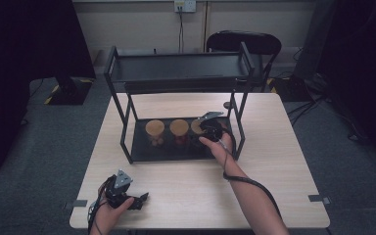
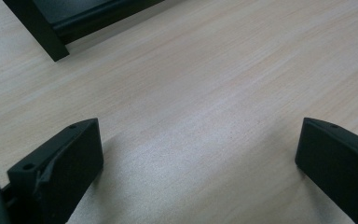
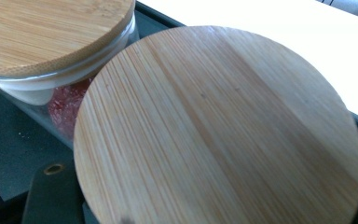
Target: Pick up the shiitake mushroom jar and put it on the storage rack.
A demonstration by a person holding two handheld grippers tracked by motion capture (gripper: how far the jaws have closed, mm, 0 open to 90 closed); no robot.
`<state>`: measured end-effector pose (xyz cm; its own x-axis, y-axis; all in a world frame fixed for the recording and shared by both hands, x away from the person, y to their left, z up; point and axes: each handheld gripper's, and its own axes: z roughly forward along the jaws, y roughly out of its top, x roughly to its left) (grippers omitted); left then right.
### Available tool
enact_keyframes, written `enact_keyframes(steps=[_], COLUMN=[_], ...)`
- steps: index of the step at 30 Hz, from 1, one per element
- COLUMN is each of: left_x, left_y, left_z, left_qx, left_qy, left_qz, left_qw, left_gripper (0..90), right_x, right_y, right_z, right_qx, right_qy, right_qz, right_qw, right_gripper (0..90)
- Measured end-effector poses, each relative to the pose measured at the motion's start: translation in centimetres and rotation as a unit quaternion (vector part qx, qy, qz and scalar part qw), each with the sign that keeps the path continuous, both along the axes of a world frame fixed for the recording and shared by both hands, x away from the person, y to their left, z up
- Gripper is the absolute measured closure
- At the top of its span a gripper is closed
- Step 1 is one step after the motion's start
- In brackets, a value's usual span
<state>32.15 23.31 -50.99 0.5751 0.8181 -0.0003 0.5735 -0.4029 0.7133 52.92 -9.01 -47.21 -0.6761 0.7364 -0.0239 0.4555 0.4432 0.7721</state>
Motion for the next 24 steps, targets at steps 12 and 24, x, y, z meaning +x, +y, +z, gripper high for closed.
enact_keyframes(steps=[12,24], left_x=[0.0,0.0], left_y=[0.0,0.0], left_z=[0.0,0.0], left_qx=[0.0,0.0], left_qy=[0.0,0.0], left_qz=[0.0,0.0], left_qw=[1.0,1.0], left_gripper=[0.4,0.4], right_x=[0.28,0.51], right_y=[0.01,-0.01], right_z=[0.0,-0.03], right_qx=[0.0,0.004], right_qy=[0.0,-0.001], right_qz=[-0.003,-0.008], right_qw=[1.0,1.0], right_gripper=[25.6,25.7])
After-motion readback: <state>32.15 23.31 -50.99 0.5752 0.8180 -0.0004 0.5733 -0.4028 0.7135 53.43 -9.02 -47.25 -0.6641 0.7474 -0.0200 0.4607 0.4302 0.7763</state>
